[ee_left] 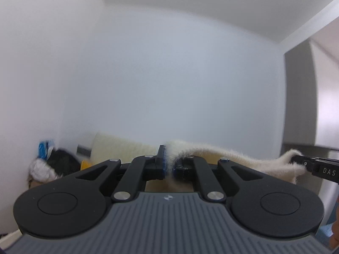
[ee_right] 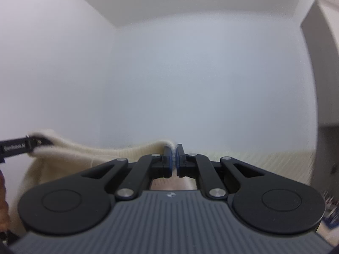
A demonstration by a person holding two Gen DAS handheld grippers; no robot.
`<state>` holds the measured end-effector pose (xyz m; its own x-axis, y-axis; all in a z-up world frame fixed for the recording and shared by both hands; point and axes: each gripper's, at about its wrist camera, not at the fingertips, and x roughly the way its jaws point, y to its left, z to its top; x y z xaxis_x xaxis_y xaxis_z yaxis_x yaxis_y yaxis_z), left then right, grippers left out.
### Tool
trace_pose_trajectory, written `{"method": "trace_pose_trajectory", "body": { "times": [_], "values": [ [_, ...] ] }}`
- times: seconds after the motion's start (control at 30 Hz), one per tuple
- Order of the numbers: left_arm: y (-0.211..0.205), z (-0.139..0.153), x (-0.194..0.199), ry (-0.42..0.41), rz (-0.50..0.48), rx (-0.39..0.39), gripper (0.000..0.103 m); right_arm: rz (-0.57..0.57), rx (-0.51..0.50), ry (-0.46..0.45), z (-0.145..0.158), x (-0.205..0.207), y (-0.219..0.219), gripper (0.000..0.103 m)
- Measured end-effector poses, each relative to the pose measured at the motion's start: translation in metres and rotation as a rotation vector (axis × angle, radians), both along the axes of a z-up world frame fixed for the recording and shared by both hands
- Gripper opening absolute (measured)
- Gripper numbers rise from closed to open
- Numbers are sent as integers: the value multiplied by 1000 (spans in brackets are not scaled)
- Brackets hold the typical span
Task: Fold large clothes
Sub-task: 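Lift the sweater with both tools and shake it out over the bed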
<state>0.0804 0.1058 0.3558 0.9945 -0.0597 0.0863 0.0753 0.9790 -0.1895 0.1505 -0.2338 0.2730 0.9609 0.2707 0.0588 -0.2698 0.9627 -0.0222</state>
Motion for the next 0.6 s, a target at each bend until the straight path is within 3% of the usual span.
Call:
{"method": "trace_pose_trajectory", "body": {
  "times": [0.1,0.3,0.37,0.4,0.47,0.6],
  "values": [
    [16,-25,42,82,18,5,7,-16,-21,68,-38,58,13,7],
    [36,-101,181,259,13,-15,7,-75,-41,206,-113,192,37,7],
    [39,-143,233,318,24,-31,7,-93,-45,254,-140,231,55,7],
    [32,-179,262,345,27,-41,7,-98,-48,281,-151,263,57,7],
    [45,-216,316,401,28,-64,7,-114,-56,329,-176,313,61,7],
    [72,-311,431,494,31,-92,7,-151,-77,405,-235,365,104,6]
  ]
}}
